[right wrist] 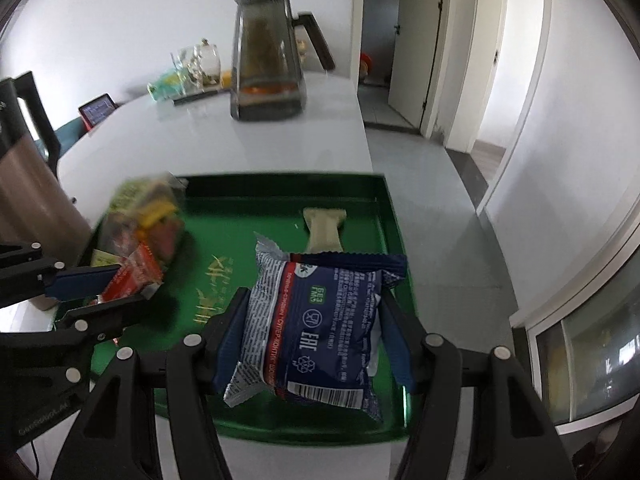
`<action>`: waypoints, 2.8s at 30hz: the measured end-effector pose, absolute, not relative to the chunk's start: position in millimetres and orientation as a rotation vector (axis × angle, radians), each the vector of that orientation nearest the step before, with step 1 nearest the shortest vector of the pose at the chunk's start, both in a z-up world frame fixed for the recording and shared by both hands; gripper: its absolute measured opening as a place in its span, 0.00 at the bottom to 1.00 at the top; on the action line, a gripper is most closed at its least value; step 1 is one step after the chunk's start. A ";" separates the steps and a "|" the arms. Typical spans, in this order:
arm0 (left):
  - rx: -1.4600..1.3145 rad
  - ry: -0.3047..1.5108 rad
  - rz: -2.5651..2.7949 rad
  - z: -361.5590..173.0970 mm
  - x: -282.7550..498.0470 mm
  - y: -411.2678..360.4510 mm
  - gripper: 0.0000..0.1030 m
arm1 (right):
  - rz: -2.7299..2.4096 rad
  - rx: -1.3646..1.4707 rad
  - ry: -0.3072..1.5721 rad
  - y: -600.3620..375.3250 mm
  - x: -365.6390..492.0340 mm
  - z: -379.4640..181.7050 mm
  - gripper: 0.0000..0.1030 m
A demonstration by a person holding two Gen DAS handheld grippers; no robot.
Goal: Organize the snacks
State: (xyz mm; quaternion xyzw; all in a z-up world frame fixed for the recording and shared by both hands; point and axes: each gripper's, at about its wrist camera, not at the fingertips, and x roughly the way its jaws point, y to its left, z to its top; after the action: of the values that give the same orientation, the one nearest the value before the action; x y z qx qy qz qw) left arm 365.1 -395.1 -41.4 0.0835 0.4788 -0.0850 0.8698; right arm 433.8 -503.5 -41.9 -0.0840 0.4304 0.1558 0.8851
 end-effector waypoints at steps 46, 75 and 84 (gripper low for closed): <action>0.155 0.913 -0.152 -13.9 349.0 -390.5 0.40 | 0.250 -0.162 0.753 -520.6 399.9 20.9 1.00; 0.060 0.536 0.027 141.2 154.0 -185.0 0.47 | 0.201 -0.011 0.217 -483.0 162.4 247.5 1.00; 0.009 0.621 0.236 111.3 112.2 -31.7 0.47 | 0.314 -0.062 0.242 -367.8 135.3 240.1 1.00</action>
State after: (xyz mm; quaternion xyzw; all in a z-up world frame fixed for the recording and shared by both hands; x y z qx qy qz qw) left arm 112.2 -31.7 111.3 0.0043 0.3047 0.1158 0.9454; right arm 135.3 -367.8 240.1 -0.0310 0.1203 0.1558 0.9799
